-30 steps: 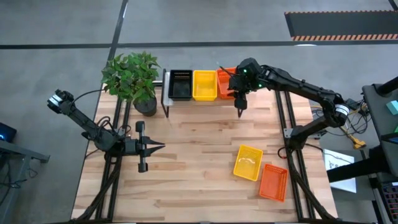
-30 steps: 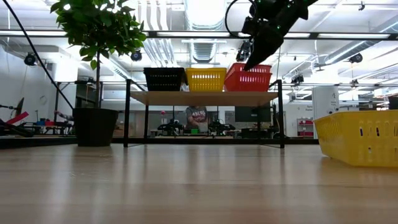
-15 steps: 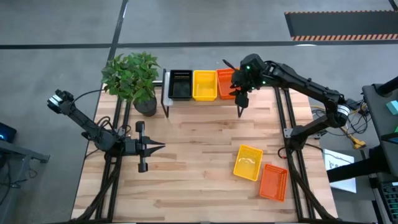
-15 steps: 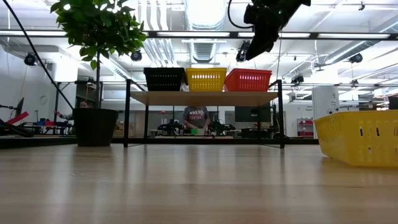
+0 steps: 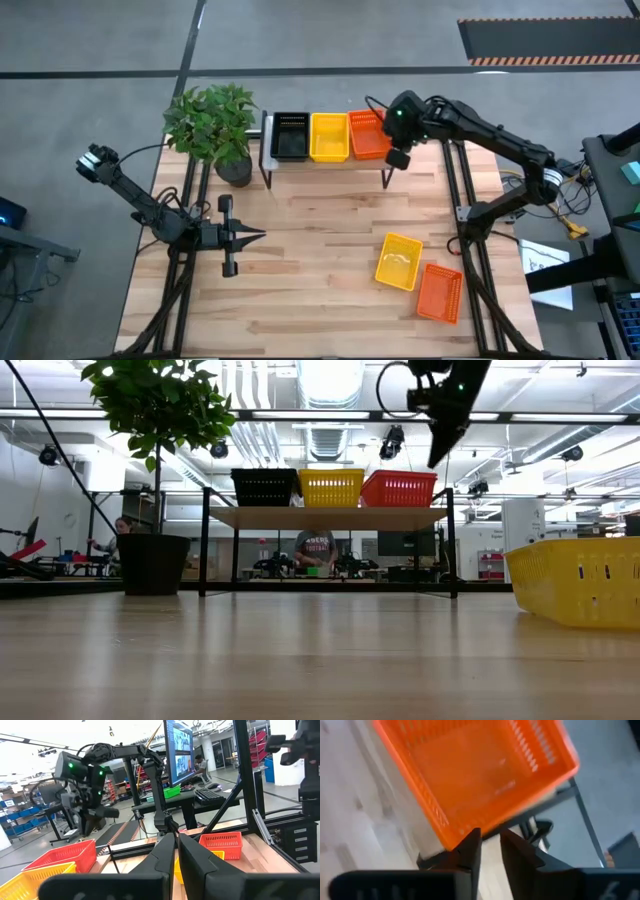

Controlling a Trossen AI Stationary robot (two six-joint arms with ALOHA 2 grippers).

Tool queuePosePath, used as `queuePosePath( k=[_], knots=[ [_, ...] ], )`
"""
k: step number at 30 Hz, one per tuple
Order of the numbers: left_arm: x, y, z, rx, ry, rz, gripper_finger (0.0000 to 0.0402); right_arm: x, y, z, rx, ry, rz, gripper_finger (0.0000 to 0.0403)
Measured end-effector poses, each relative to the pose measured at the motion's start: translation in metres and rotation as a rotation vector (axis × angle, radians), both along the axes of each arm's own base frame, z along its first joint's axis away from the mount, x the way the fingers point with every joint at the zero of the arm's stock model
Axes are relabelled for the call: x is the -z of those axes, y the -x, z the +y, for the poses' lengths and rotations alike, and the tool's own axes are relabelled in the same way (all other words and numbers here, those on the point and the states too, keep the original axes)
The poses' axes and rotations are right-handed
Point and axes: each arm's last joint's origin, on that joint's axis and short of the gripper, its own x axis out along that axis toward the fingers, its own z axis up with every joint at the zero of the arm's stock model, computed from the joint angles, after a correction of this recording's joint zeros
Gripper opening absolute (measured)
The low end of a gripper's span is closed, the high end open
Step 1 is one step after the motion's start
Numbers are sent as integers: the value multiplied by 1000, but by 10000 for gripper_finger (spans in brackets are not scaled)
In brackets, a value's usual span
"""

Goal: Stack baskets on shelf by color
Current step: Stack the left orange bin on top of the other orange bin on the shelf, then stack the yellow bin on top of the other yellow bins on the shelf

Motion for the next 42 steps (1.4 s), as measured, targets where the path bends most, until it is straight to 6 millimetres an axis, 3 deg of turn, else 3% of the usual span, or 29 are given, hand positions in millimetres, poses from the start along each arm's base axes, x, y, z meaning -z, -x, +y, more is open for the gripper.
queuePosePath(
  k=[7, 33, 42],
  knots=[
    [0, 0, 0, 0, 1, 0, 8, 20, 1, 1, 14, -45, 56, 11],
    [0, 0, 0, 1, 2, 0, 8, 23, -5, 14, 6, -93, 22, 9],
    [0, 0, 0, 1, 3, 0, 8, 22, -3, 47, 3, -158, 71, 9]
  ],
)
